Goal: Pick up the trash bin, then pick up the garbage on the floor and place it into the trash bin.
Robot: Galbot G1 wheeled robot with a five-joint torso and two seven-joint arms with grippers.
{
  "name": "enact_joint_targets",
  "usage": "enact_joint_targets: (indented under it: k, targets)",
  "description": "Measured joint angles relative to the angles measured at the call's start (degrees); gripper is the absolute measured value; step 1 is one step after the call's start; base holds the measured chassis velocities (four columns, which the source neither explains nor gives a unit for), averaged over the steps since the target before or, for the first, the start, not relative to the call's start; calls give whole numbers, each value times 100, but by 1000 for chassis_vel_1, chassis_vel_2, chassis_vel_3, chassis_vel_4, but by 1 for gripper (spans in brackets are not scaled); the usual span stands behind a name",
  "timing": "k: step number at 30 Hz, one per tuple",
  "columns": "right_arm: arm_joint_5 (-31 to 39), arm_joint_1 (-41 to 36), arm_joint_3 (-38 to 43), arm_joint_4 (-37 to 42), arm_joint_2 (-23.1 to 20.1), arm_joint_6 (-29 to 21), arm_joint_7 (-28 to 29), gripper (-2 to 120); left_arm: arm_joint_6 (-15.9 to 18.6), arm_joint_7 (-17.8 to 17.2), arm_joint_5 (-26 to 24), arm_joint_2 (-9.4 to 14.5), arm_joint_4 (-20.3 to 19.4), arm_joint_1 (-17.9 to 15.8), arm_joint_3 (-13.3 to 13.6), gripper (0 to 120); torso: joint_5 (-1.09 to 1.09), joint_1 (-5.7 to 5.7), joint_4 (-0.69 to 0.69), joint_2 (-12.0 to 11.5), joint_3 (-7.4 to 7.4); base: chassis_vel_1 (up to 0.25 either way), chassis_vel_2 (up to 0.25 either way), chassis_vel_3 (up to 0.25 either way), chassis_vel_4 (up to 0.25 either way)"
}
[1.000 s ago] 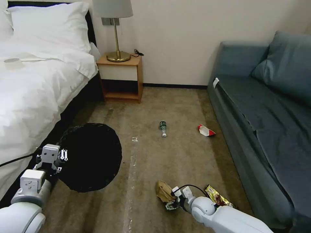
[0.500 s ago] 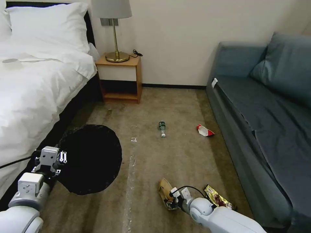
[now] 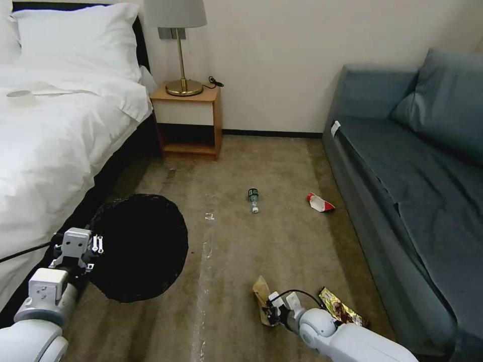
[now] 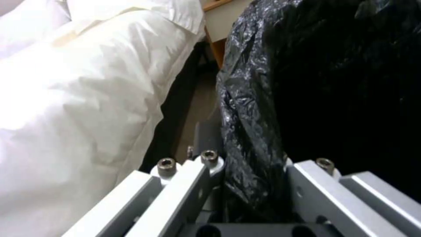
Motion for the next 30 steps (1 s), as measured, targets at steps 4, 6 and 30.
enact_joint_targets:
  k: [4,6,30]
  targets:
    - [-71,-87,187,237,-100,-8,23,0,-12,0,8,-13,20,-35,30,4,1,0,0,0,0,0,0,0,0]
    - [-123,-202,465,604,-272,-27,86,0,-53,0,51,-56,75,-90,92,4,0,0,-1,0,0,0,0,0,0]
    - [1283,-452,2887,4458,-2077,-451,406,0,-279,18,262,-570,1030,-1218,1656,4,0,0,-2,0,-1,0,0,0,0]
